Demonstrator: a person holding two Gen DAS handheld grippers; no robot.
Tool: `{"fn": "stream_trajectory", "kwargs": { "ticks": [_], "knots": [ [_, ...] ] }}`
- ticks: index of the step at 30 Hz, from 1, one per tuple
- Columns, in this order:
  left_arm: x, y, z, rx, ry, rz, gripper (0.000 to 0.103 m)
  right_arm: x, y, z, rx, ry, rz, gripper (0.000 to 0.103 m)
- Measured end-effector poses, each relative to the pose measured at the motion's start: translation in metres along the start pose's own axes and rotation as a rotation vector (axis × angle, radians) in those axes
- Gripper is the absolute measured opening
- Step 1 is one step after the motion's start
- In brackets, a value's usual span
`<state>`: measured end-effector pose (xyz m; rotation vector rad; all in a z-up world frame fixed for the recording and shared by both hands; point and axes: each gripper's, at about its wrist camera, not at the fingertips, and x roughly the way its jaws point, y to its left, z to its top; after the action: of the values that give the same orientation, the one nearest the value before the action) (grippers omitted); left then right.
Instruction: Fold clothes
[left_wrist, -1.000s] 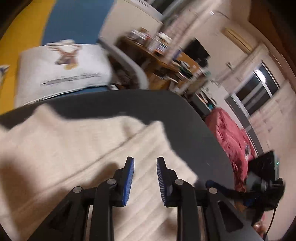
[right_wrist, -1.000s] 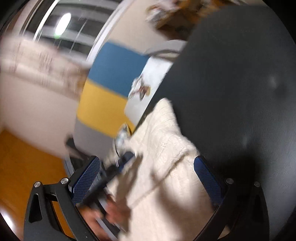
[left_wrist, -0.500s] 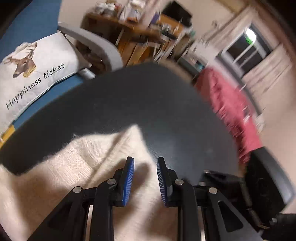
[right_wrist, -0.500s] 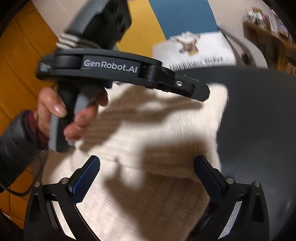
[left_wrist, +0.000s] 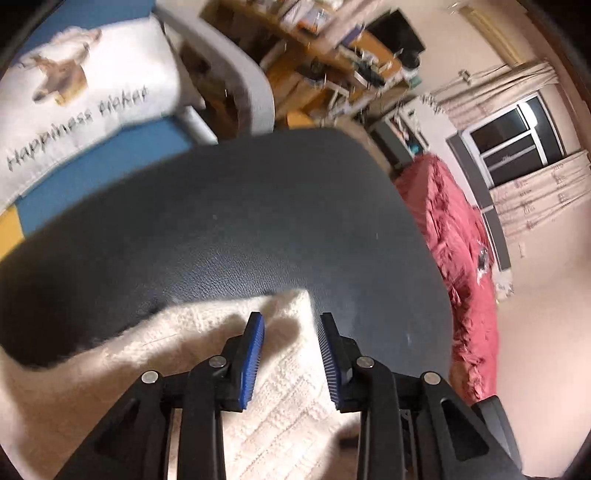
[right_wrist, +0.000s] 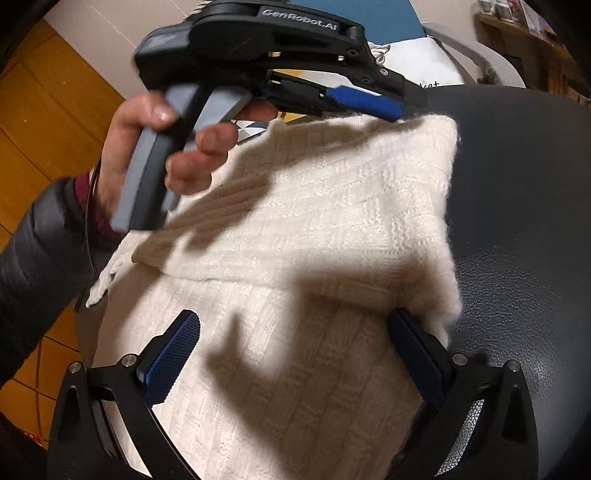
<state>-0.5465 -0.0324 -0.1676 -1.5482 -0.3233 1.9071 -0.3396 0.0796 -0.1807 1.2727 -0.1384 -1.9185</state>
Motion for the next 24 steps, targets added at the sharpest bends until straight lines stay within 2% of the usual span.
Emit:
{"fn": "stream_trajectory", "kwargs": {
  "ticks": [4,8,9,11,12,14,17,18,21,24],
  "knots": [
    [0.017,-0.004,0.009,0.025,0.06,0.02,0.031,-0.004,0.002,-0.005,0.0,-0.007,0.007,0.103],
    [0.03,-0.005,0.015,0.042,0.107,-0.011,0.031,-0.006,0.0,-0.007,0.003,-0.017,0.018,0.103],
    [0.032,-0.009,0.014,0.068,0.103,-0.001,0.028,-0.007,-0.001,-0.008,0.005,-0.02,0.021,0.103],
    [0.029,-0.02,0.011,0.126,0.056,0.031,0.012,-0.009,-0.001,-0.01,0.006,-0.026,0.027,0.103],
    [0.023,-0.028,0.004,0.167,0.013,0.041,0.01,-0.009,-0.001,-0.01,0.005,-0.028,0.028,0.103],
    [-0.004,-0.046,-0.016,0.257,-0.143,0.012,0.008,-0.008,-0.002,-0.009,0.006,-0.031,0.032,0.103],
    [-0.02,-0.045,-0.023,0.248,-0.281,0.046,0.006,-0.008,-0.003,-0.008,0.012,-0.038,0.039,0.103],
    [-0.014,-0.042,-0.023,0.249,-0.278,0.09,0.006,-0.008,-0.004,-0.008,0.015,-0.038,0.04,0.103],
    [0.019,-0.037,-0.019,0.272,-0.196,0.257,0.007,-0.006,-0.003,-0.007,0.011,-0.028,0.031,0.103],
    [0.017,-0.028,-0.015,0.191,-0.216,0.225,0.017,-0.006,-0.003,-0.006,0.017,-0.025,0.03,0.103]
  ]
}}
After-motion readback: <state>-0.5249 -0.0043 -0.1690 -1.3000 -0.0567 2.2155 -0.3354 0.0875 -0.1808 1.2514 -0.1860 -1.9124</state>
